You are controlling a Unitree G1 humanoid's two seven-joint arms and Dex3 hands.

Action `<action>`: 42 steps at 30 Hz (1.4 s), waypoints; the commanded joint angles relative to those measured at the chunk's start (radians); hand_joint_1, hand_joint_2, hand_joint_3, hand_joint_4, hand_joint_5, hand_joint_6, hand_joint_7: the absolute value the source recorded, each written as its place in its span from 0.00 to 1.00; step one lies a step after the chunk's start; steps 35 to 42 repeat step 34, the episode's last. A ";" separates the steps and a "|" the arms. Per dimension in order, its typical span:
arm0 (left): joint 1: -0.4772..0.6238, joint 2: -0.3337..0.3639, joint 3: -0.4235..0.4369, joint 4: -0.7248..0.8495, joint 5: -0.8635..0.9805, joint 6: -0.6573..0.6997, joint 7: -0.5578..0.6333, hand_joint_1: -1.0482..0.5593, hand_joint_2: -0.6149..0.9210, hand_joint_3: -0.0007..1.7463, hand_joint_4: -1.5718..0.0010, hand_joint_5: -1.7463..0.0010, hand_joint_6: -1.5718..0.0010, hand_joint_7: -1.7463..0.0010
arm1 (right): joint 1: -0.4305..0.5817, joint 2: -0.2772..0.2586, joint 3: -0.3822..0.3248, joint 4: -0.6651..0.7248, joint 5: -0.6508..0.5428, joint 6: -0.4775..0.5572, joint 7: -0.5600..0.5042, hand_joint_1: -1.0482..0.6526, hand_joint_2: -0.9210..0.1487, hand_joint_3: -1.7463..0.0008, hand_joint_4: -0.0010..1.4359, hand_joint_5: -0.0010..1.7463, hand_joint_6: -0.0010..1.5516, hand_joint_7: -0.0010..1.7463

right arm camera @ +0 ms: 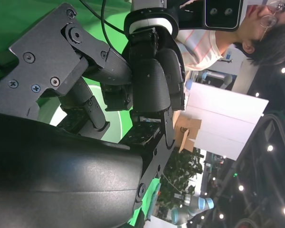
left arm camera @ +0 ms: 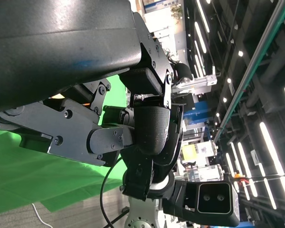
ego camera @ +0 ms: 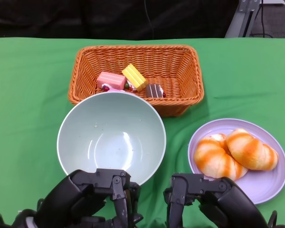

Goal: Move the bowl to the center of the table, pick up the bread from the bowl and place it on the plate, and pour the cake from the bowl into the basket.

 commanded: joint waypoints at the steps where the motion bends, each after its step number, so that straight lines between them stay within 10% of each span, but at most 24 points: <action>1: 0.005 -0.009 0.024 -0.007 0.021 0.002 -0.025 0.52 1.00 0.25 0.51 0.00 0.55 0.12 | 0.005 -0.009 -0.001 -0.012 -0.004 0.006 -0.015 0.43 0.51 0.26 0.67 1.00 0.50 0.89; 14: -0.022 -0.103 0.095 0.058 0.083 -0.036 -0.024 0.57 0.99 0.27 0.51 0.03 0.54 0.14 | -0.037 0.040 -0.043 0.077 -0.020 -0.079 -0.099 0.44 0.50 0.25 0.63 1.00 0.46 0.91; 23: -0.036 -0.141 0.128 0.080 0.117 -0.050 -0.017 0.58 0.78 0.62 0.52 0.01 0.57 0.11 | -0.059 0.049 -0.064 0.087 -0.019 -0.074 -0.119 0.47 0.49 0.22 0.62 1.00 0.44 0.93; 42: -0.039 -0.152 0.140 0.090 0.134 -0.055 -0.021 0.57 0.80 0.59 0.53 0.01 0.58 0.11 | -0.072 0.044 -0.074 0.101 -0.029 -0.077 -0.128 0.47 0.51 0.22 0.62 1.00 0.44 0.93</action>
